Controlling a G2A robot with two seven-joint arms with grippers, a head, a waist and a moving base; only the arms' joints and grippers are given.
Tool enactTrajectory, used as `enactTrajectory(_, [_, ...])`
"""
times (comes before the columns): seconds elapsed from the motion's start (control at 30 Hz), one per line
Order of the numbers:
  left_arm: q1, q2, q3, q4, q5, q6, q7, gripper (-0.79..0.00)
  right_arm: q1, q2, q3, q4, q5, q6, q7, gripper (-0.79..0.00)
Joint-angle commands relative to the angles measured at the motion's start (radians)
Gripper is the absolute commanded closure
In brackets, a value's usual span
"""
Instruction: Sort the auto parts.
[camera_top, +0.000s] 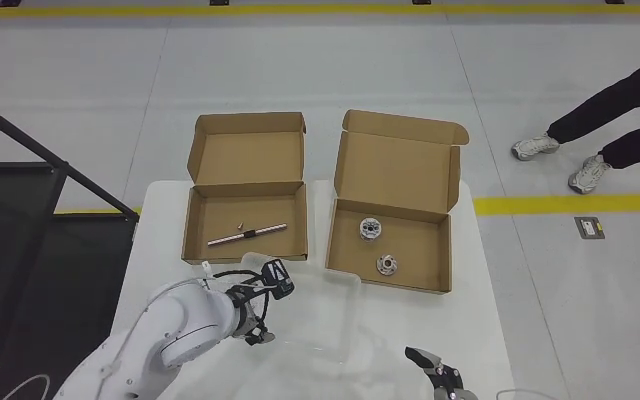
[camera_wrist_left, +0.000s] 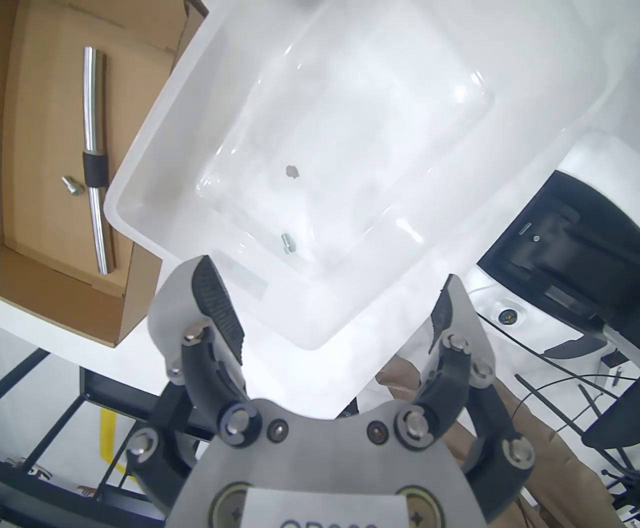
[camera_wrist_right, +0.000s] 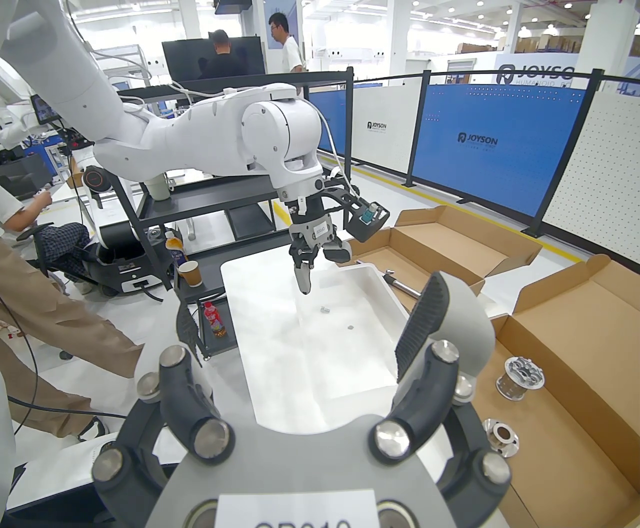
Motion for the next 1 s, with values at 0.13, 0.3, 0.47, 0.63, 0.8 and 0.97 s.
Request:
enactTrajectory(0.13, [0.005,0.000,0.000,0.002,-0.003,0.000,0.008,-0.785,0.000,0.000,0.000,0.000,0.000,0.000,0.000,-0.785])
enactTrajectory(0.3, [0.006,-0.010,0.025,0.016,0.038,0.077,0.009,-0.785,0.000,0.000,0.000,0.000,0.000,0.000,0.000,-0.785])
enactTrajectory(0.47, [-0.024,-0.034,0.071,0.044,0.093,0.185,0.005,-0.785,0.000,0.000,0.000,0.000,0.000,0.000,0.000,-0.785])
enactTrajectory(0.63, [-0.070,-0.063,0.124,0.101,0.053,0.222,-0.031,-0.785,0.000,0.000,0.000,0.000,0.000,0.000,0.000,-0.785])
enactTrajectory(0.8, [-0.122,-0.091,0.171,0.167,0.038,0.255,-0.079,-0.785,0.000,0.000,0.000,0.000,0.000,0.000,0.000,-0.785])
enactTrajectory(0.97, [-0.146,-0.108,0.198,0.208,0.033,0.253,-0.077,-0.785,0.000,0.000,0.000,0.000,0.000,0.000,0.000,-0.785])
